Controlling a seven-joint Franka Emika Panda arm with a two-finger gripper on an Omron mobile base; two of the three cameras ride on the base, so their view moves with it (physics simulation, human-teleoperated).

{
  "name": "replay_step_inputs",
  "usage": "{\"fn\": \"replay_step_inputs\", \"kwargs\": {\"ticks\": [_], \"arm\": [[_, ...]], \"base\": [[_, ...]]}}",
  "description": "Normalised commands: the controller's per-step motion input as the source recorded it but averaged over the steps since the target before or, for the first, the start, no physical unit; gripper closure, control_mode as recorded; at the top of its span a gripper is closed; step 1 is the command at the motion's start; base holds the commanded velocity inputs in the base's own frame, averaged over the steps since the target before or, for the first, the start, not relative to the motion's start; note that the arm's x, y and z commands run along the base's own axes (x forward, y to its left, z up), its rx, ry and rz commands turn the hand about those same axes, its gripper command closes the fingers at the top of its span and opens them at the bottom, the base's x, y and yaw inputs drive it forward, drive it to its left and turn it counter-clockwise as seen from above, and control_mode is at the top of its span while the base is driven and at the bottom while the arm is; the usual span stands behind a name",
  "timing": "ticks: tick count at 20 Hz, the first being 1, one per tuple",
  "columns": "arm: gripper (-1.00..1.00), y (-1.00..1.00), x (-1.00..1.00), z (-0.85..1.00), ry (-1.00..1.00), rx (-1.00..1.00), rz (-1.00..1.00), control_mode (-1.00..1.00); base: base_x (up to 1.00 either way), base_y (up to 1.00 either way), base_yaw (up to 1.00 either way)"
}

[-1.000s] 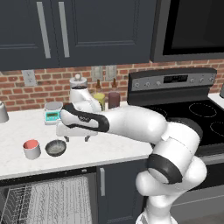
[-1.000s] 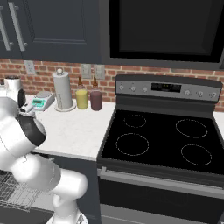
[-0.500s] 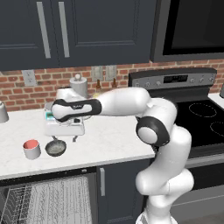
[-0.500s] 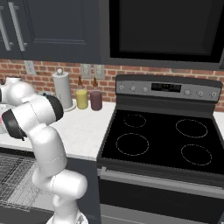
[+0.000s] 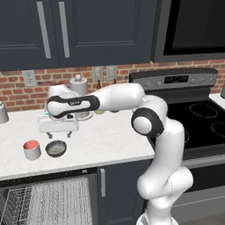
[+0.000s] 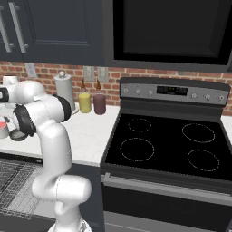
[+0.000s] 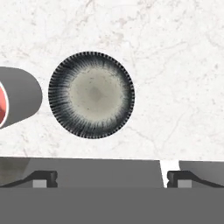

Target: Pick up the cup and bowl from the counter, place them in the dishwasher, and close the dishwasher door.

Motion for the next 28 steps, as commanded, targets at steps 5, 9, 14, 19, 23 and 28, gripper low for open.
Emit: {"fn": "replay_step_inputs", "kwargs": {"ticks": [5, 9, 14, 19, 23, 28], "arm": [[-1.00, 0.15, 0.00, -0.02, -0.15, 0.00, 0.00, -1.00], [-1.00, 0.06, 0.02, -0.17, -0.14, -0.01, 0.00, -1.00], [-1.00, 0.00, 0.20, -0.14, -0.02, 0.00, 0.00, -1.00], [-1.00, 0.00, 0.20, -0.08, 0.01, 0.00, 0.00, -1.00], [-1.00, -0.14, -0.02, -0.01, 0.02, 0.01, 0.00, -1.00], [-1.00, -0.22, -0.04, 0.00, 0.00, 0.01, 0.00, -1.00]], "base": [[0.00, 0.00, 0.00], [0.00, 0.00, 0.00], [0.00, 0.00, 0.00], [0.00, 0.00, 0.00], [0.00, 0.00, 0.00], [0.00, 0.00, 0.00]]}}
